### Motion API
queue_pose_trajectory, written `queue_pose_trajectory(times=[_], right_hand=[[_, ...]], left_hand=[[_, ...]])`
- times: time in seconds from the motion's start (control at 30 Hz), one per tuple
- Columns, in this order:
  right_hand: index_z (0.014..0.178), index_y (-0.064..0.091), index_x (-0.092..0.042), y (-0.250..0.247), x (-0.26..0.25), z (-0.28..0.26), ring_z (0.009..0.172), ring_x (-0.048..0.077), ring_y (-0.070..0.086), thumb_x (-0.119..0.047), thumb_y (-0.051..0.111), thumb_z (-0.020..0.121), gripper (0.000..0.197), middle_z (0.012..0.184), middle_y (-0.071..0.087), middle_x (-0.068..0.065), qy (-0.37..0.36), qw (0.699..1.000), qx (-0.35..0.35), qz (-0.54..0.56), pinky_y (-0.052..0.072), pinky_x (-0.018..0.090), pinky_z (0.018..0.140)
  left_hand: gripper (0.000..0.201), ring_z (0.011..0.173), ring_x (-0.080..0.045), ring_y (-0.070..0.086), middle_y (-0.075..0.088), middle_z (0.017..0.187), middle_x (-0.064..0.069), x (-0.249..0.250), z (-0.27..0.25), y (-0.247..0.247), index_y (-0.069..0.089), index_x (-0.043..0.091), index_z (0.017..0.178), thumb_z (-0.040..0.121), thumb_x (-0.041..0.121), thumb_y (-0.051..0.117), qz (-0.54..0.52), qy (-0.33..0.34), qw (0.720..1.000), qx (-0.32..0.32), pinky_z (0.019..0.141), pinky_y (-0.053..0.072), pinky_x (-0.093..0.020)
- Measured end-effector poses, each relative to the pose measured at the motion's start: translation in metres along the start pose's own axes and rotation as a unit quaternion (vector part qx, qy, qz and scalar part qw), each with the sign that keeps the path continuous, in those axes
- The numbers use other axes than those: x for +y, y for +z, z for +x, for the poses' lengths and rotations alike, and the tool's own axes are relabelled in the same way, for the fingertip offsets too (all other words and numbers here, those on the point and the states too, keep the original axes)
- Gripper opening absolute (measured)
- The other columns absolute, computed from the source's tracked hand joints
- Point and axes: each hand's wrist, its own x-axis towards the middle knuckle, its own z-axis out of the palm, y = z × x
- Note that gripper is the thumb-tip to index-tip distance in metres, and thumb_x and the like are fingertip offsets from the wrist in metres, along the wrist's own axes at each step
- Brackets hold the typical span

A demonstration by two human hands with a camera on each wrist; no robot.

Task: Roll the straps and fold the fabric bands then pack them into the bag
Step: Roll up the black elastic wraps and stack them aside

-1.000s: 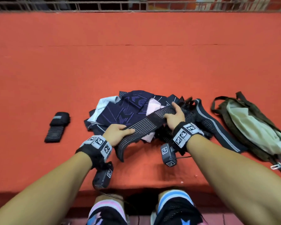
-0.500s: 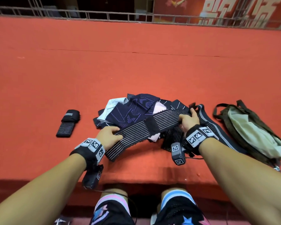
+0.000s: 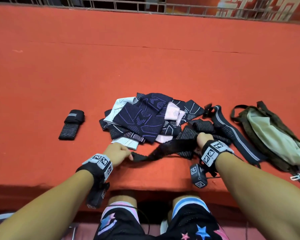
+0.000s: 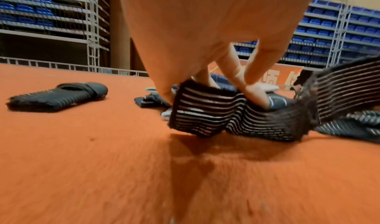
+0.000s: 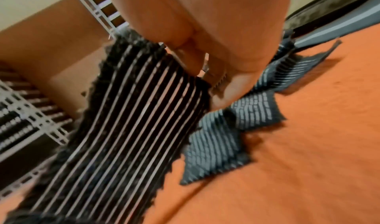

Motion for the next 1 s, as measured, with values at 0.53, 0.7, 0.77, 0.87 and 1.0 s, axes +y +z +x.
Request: queue_pose_trajectory(times=[0.53,0.7,0.77,0.87,1.0], right_hand=[[0.13,0.051,-0.007,0.016,0.04,-0.01,0.114,0.032,0.061,-0.081,0.077,0.041,0.119,0.129,0.062,0.012,-0.056,0.882,-0.13,-0.449,0.048,0.038,0.1],[0.147,0.029,-0.02,0.03,0.054,-0.029,0.129,0.038,0.05,-0.08,0.08,0.046,0.128,0.147,0.042,0.018,-0.07,0.794,-0.136,-0.589,0.047,0.049,0.103],[0.144,0.036,-0.019,0.034,0.055,-0.031,0.123,0.037,0.055,-0.074,0.08,0.053,0.115,0.142,0.047,0.018,-0.071,0.788,-0.128,-0.598,0.051,0.046,0.099],[0.111,0.063,-0.012,0.031,0.048,-0.03,0.097,0.026,0.065,-0.046,0.075,0.078,0.049,0.11,0.067,0.01,-0.126,0.774,-0.124,-0.608,0.052,0.029,0.078],[0.093,0.067,-0.023,0.016,0.045,-0.021,0.098,0.023,0.067,-0.01,0.06,0.086,0.016,0.101,0.068,0.002,-0.159,0.797,-0.146,-0.564,0.051,0.025,0.08]], left_hand=[[0.034,0.085,-0.02,0.06,0.065,0.093,0.002,-0.042,0.025,0.029,0.057,0.021,0.096,0.076,0.024,0.084,0.072,-0.138,0.983,0.095,0.077,0.044,-0.027],[0.011,0.079,-0.02,0.069,0.072,0.072,0.0,-0.042,0.024,0.03,0.074,0.011,0.072,0.077,0.002,0.075,0.002,-0.16,0.983,0.086,0.074,0.054,-0.03],[0.019,0.075,-0.018,0.067,0.071,0.07,0.002,-0.041,0.022,0.028,0.072,0.014,0.068,0.078,-0.002,0.072,-0.001,-0.154,0.983,0.101,0.071,0.051,-0.027],[0.017,0.072,-0.015,0.064,0.071,0.074,0.0,-0.045,0.02,0.02,0.074,0.013,0.074,0.079,-0.003,0.075,-0.018,-0.165,0.978,0.125,0.069,0.046,-0.022],[0.017,0.074,-0.014,0.067,0.073,0.072,0.002,-0.057,0.018,0.006,0.076,0.016,0.071,0.074,0.001,0.083,-0.046,-0.183,0.974,0.122,0.074,0.049,-0.022]])
